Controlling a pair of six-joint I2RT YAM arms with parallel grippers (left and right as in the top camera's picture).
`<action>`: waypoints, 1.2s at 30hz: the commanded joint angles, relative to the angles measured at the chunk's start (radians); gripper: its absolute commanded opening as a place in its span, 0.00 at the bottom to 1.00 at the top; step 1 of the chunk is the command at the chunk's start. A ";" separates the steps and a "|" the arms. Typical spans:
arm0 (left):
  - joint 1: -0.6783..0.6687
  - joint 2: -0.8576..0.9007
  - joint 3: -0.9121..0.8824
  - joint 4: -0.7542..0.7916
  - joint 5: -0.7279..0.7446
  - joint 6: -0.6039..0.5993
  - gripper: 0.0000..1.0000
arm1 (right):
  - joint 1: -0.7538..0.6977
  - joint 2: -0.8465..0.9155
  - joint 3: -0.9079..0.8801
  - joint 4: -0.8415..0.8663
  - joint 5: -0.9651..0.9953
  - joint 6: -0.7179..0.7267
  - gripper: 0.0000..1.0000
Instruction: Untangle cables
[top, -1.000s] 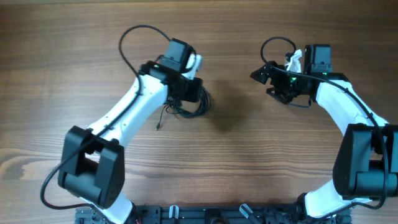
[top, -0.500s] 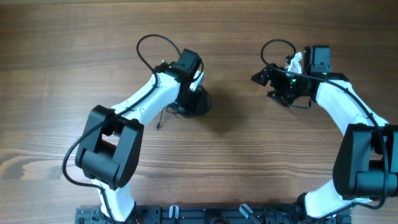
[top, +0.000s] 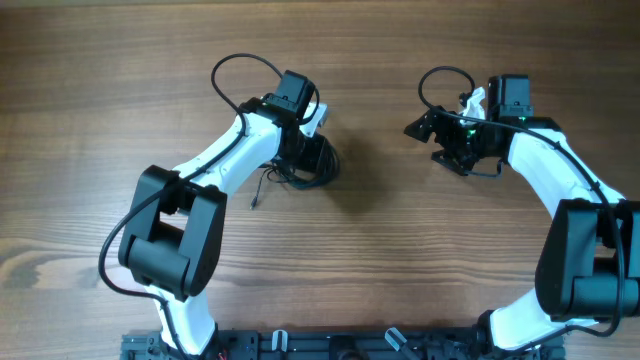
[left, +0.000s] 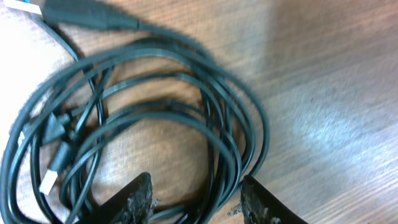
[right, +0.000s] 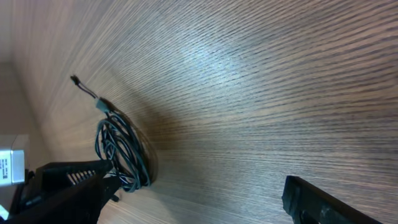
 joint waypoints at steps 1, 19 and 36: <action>0.037 -0.003 0.010 -0.036 0.060 0.048 0.47 | 0.006 -0.027 0.008 0.001 0.039 -0.021 0.93; 0.124 -0.055 0.042 -0.140 -0.154 0.090 0.15 | 0.117 -0.027 0.008 -0.001 0.048 -0.039 0.93; -0.090 0.133 0.088 0.029 -0.119 -0.328 0.49 | 0.117 -0.027 0.008 -0.002 0.126 -0.040 0.93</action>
